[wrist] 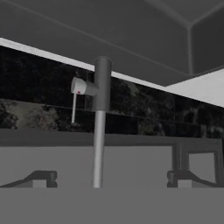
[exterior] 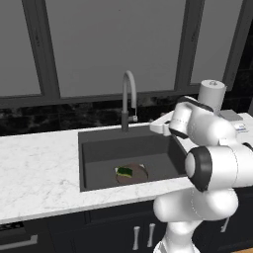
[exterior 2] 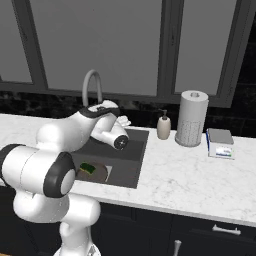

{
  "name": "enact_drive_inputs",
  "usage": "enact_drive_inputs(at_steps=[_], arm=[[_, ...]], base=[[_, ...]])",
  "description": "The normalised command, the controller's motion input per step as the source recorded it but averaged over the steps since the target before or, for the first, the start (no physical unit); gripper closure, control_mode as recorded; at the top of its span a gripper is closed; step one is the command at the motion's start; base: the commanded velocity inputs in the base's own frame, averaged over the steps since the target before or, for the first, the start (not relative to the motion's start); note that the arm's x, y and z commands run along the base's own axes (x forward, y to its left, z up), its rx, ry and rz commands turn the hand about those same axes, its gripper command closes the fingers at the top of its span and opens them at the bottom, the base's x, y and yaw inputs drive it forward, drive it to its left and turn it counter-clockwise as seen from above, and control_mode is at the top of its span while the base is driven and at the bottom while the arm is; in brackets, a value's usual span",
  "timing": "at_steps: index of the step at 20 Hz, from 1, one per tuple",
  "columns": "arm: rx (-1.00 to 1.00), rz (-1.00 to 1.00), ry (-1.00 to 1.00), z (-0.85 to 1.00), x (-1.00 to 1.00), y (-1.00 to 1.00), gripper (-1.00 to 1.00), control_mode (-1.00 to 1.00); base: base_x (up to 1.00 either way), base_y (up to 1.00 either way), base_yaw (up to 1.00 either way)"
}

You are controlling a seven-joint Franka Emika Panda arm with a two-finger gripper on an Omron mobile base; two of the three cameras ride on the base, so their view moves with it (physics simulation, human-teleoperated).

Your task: Pick the pan and sponge and place them into the sink. Then turn on the water.

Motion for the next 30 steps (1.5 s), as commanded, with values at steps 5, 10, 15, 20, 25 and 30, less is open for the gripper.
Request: enact_drive_inputs(at_steps=[5, 10, 15, 20, 25, 30], arm=[[0.04, 0.00, 0.01, -0.15, 0.29, 0.04, -1.00, -1.00], [0.07, 0.00, 0.01, -0.07, 0.22, 0.09, -1.00, -1.00], [0.09, 0.00, 0.00, 0.00, 0.14, 0.17, -1.00, -1.00], [0.07, 0.00, 0.00, 0.00, 0.24, 0.09, -1.00, -1.00], [0.01, 0.00, 0.00, 0.00, 0.40, 0.00, -1.00, -1.00], [0.00, 0.00, 0.00, -0.01, 0.28, 0.00, -1.00, -1.00]], base=[[0.00, 0.00, 0.00], [0.00, 0.00, 0.00], [0.00, 0.00, 0.00], [0.00, 0.00, 0.00], [0.00, 0.00, 0.00], [0.00, 0.00, 0.00]])
